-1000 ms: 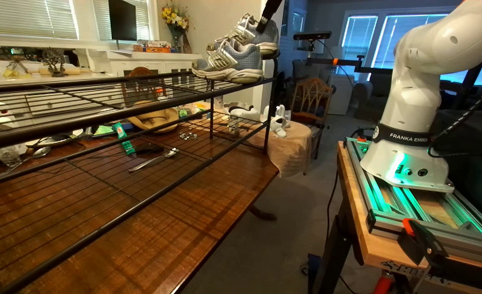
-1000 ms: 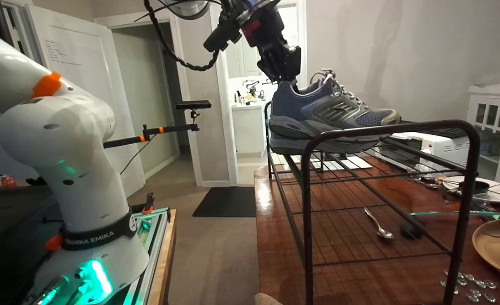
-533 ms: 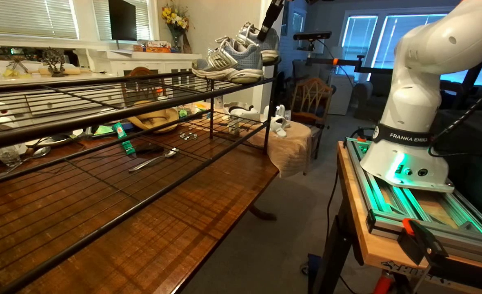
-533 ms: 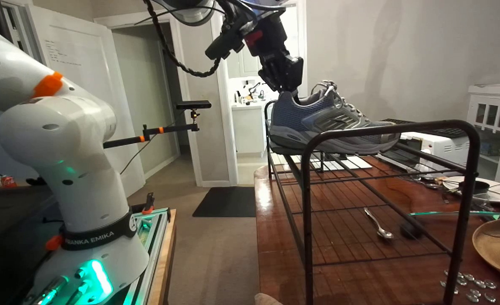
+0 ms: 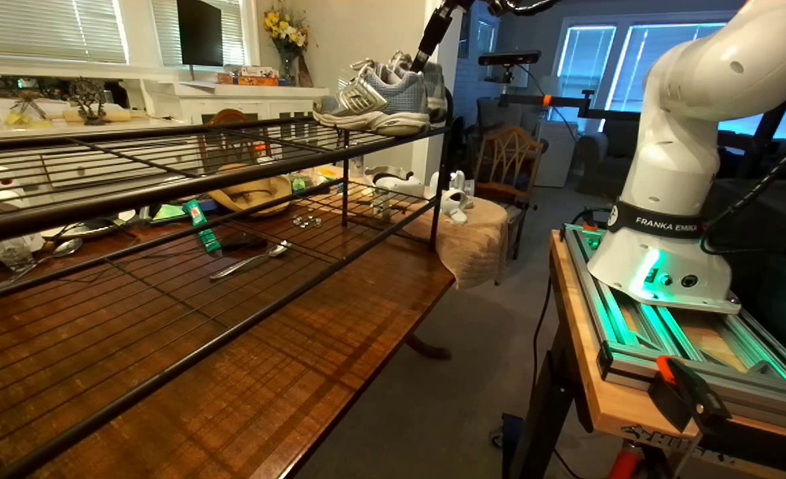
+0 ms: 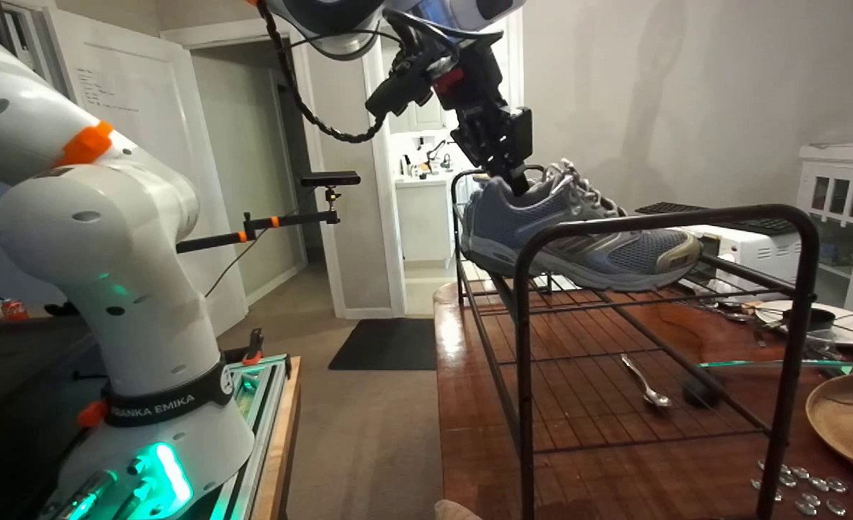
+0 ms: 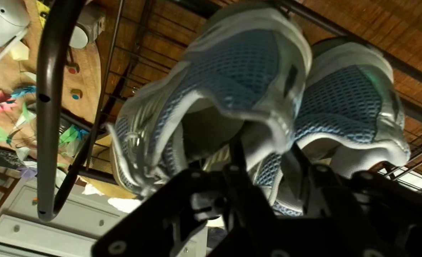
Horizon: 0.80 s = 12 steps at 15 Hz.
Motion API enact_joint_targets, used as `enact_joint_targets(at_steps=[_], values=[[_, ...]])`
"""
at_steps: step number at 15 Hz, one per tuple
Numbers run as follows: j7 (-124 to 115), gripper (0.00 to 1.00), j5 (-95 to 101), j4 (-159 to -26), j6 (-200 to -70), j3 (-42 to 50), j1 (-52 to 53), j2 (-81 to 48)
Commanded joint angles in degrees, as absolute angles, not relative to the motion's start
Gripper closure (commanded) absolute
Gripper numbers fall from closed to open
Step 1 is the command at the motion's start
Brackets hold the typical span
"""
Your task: Move the left shoe to the right
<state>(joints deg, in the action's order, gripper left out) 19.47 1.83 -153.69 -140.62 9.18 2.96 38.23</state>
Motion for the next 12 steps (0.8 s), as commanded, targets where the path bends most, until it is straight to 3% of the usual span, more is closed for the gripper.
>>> enact_joint_targets(at_steps=[1, 5, 6, 12], values=[[17.5, 0.35, 1.9, -152.5, -143.1, 7.9, 2.4, 36.5], [15.4, 0.05, 1.9, -149.1, -142.2, 6.6, 2.3, 35.9], [14.1, 0.01, 1.7, -147.8, -141.2, 6.0, 2.2, 35.8], [2.0, 0.00, 2.7, -141.3, -134.1, 1.0, -1.8, 34.0]])
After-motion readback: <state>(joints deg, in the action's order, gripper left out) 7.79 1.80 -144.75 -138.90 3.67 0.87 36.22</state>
